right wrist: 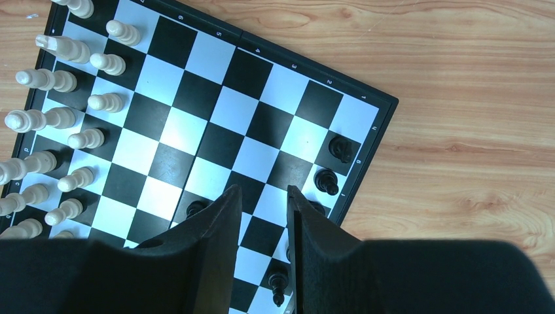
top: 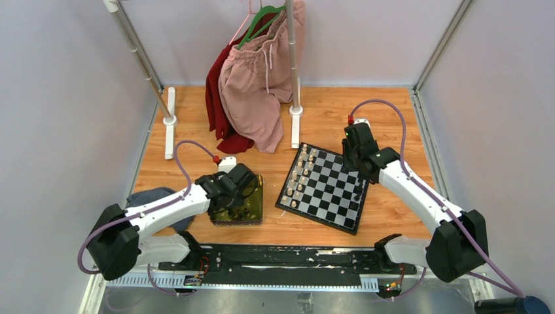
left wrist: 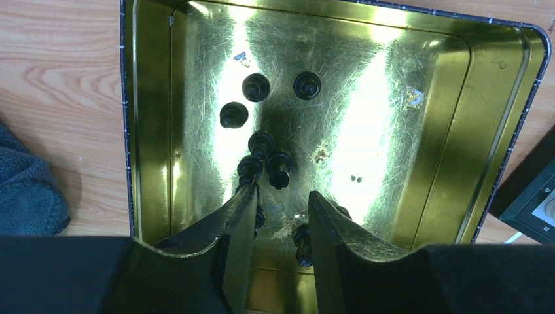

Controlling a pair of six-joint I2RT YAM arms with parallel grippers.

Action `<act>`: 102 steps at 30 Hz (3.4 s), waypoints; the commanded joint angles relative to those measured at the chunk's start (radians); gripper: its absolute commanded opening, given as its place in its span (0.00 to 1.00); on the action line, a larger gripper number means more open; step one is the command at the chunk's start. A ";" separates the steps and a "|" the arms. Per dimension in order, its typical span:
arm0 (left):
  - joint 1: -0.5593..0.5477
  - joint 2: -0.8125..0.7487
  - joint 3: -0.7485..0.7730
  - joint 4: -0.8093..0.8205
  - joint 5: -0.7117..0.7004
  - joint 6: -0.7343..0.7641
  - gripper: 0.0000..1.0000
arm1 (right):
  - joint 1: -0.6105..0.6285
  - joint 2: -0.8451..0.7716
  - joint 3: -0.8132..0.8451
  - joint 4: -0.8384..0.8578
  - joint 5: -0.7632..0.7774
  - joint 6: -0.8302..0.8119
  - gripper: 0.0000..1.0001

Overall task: Set up the chess pieces on the board
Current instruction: Pick up the chess piece from the storage box, then place the chess piece on the chessboard.

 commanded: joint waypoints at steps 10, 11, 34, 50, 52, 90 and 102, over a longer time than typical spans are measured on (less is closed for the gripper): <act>0.021 0.015 -0.019 0.050 0.013 -0.001 0.39 | 0.014 0.005 0.019 -0.001 0.008 -0.012 0.36; 0.021 0.018 -0.019 0.054 0.013 0.001 0.39 | 0.014 0.006 0.019 -0.001 0.008 -0.011 0.36; 0.047 0.099 0.002 0.098 0.019 0.030 0.34 | 0.013 0.028 0.029 -0.001 0.030 -0.040 0.36; 0.049 0.085 -0.011 0.086 0.000 0.033 0.10 | 0.012 -0.002 0.023 -0.013 0.028 -0.029 0.36; 0.049 0.071 -0.012 0.079 0.002 0.035 0.04 | 0.013 -0.007 0.021 -0.018 0.028 -0.028 0.36; -0.327 0.700 1.098 -0.096 0.085 0.648 0.00 | -0.344 -0.198 -0.122 -0.023 -0.039 0.029 0.35; -0.354 1.023 1.303 -0.040 0.149 0.664 0.00 | -0.421 -0.270 -0.197 -0.009 -0.063 0.076 0.35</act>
